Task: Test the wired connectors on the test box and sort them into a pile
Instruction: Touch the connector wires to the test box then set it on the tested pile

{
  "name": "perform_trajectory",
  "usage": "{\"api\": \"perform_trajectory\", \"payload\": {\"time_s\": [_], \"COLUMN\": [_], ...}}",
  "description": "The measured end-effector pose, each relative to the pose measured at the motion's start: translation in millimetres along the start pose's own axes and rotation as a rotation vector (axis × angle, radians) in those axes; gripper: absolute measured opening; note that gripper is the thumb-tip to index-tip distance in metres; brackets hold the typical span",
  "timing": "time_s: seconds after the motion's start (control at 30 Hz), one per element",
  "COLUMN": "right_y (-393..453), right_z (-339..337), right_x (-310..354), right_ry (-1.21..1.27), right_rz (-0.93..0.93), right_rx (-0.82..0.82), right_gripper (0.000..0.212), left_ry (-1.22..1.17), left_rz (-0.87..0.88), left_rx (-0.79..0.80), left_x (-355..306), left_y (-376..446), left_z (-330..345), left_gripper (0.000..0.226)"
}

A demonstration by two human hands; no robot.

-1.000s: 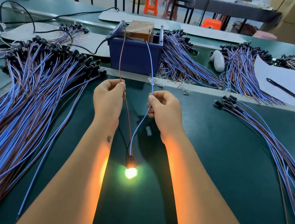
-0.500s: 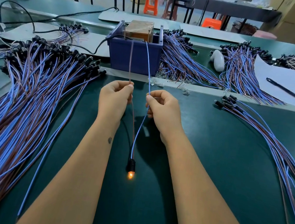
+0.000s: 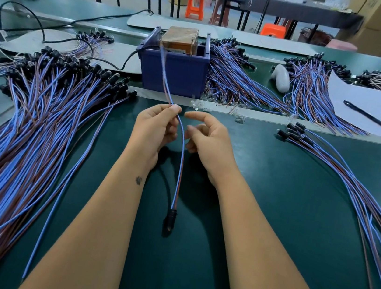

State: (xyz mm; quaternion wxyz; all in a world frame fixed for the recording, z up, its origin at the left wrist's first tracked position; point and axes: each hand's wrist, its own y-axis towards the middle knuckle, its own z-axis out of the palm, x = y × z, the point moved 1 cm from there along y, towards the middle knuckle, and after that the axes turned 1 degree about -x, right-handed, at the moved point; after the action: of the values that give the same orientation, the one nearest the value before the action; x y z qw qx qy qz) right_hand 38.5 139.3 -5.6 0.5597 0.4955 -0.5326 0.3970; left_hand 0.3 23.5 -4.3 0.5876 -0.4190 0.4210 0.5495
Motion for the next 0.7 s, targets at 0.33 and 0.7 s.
{"api": "perform_trajectory", "payload": {"time_s": [0.33, 0.7], "right_y": [2, 21], "right_z": [-7, -54], "right_x": [1, -10], "right_ry": [0.252, 0.019], "right_rz": [-0.05, 0.101], "right_rx": [0.006, -0.397], "right_gripper": [0.023, 0.026], "left_ry": [0.083, 0.858], "left_rz": [0.239, 0.572], "left_rx": [-0.032, 0.44], "left_x": [4, 28], "left_y": [-8, -29], "left_z": [6, 36], "left_gripper": [0.019, 0.033]}}
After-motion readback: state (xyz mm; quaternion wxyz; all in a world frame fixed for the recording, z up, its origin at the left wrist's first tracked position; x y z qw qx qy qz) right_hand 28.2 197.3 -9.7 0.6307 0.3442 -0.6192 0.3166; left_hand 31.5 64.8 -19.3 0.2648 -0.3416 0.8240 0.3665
